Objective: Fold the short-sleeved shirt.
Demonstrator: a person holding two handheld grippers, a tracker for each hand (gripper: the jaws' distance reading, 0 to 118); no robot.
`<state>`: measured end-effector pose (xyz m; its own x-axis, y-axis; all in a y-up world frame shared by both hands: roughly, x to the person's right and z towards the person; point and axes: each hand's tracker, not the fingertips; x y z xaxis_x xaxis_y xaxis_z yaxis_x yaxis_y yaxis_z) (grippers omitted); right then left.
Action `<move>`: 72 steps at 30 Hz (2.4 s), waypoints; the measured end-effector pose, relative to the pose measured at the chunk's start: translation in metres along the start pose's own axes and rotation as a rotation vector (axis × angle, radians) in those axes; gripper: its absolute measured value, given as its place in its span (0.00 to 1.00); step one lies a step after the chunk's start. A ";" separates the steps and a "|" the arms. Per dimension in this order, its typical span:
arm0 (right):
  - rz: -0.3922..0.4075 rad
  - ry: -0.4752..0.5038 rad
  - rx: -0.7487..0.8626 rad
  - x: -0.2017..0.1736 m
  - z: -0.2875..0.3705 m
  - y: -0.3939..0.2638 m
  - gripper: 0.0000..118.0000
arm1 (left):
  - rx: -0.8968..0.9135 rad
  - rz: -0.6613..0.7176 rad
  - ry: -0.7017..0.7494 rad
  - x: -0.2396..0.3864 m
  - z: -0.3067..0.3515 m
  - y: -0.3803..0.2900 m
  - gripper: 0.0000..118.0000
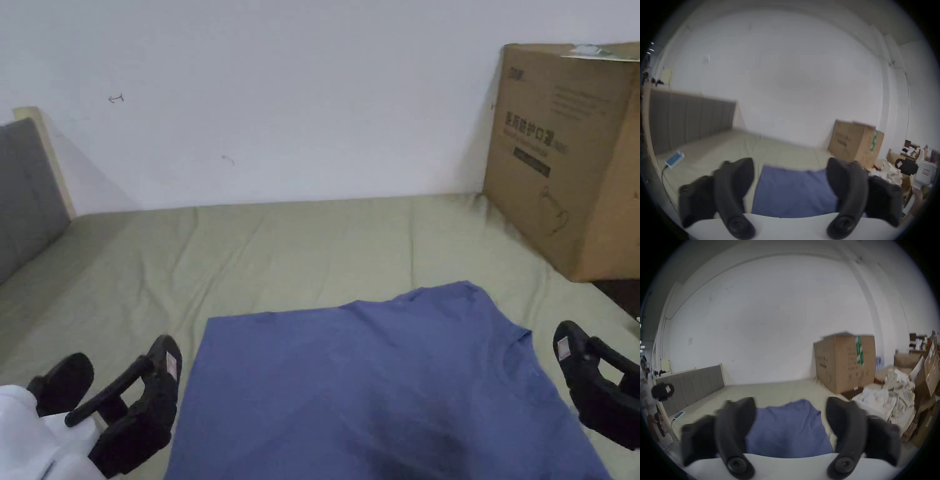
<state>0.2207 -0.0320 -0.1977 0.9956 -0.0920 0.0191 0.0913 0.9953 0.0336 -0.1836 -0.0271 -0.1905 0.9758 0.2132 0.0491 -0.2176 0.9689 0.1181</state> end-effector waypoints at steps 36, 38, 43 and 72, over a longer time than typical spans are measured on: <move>-0.043 0.112 -0.516 0.010 -0.040 -0.053 0.02 | -1.251 -0.289 0.035 -0.059 -0.071 -0.162 0.01; -0.053 0.111 -0.529 0.016 -0.041 -0.055 0.02 | -1.242 -0.262 -0.008 -0.057 -0.066 -0.163 0.01; -0.110 0.040 -0.554 0.063 -0.049 -0.050 0.02 | -1.215 -0.132 0.012 -0.066 -0.076 -0.146 0.01; -0.450 0.083 -1.089 0.168 -0.081 -0.102 0.05 | -1.126 0.247 -0.009 -0.095 -0.079 -0.086 0.01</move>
<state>0.3801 -0.1464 -0.2792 0.8638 -0.4789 0.1567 0.3649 0.3801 -0.8499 -0.2558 -0.1209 -0.2838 0.9082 0.4161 -0.0448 -0.2549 0.4652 -0.8477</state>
